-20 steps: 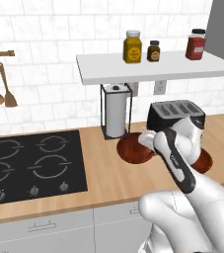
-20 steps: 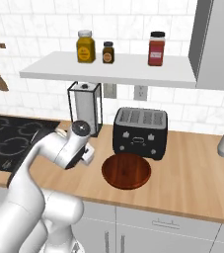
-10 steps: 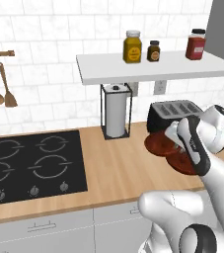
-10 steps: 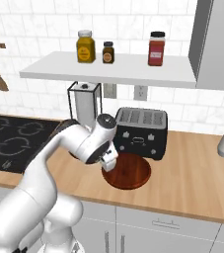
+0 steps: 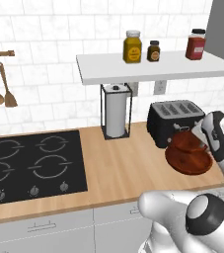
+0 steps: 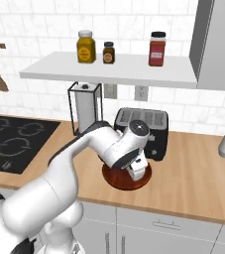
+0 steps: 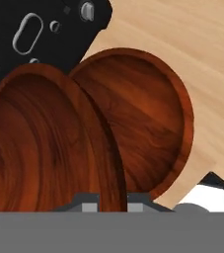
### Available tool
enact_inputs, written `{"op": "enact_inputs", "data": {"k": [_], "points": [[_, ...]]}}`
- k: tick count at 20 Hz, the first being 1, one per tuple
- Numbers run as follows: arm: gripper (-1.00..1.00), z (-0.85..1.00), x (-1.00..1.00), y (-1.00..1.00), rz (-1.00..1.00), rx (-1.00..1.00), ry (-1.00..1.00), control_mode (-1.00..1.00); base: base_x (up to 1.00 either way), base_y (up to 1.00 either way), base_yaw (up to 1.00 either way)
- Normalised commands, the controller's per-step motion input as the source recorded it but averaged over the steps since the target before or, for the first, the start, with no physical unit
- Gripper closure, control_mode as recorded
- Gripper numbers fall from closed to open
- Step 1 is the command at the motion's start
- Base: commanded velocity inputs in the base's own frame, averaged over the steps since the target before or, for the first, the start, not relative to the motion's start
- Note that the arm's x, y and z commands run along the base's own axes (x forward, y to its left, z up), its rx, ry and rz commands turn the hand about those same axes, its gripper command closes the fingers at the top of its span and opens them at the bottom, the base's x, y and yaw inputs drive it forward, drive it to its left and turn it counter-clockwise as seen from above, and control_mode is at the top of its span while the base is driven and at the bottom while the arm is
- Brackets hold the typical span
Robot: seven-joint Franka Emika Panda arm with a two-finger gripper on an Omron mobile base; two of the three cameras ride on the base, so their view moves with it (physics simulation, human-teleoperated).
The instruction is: Pick up the bowls on the counter and stack them on top of one another in the open cabinet. Place the smaller bowl on top of the larger bowl.
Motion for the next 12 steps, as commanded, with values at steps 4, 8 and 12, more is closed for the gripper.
{"op": "enact_inputs", "data": {"k": [4,8,12], "points": [[1.0,-0.29,0.01,-0.38,-0.08,0.0,0.0,-1.0,0.0,0.0,0.0],[1.0,-0.48,0.09,-0.09,-0.01,0.0,0.05,-1.0,0.0,0.0,0.0],[1.0,-0.52,0.22,0.0,0.0,0.0,0.03,-1.0,0.0,0.0,0.0]]}}
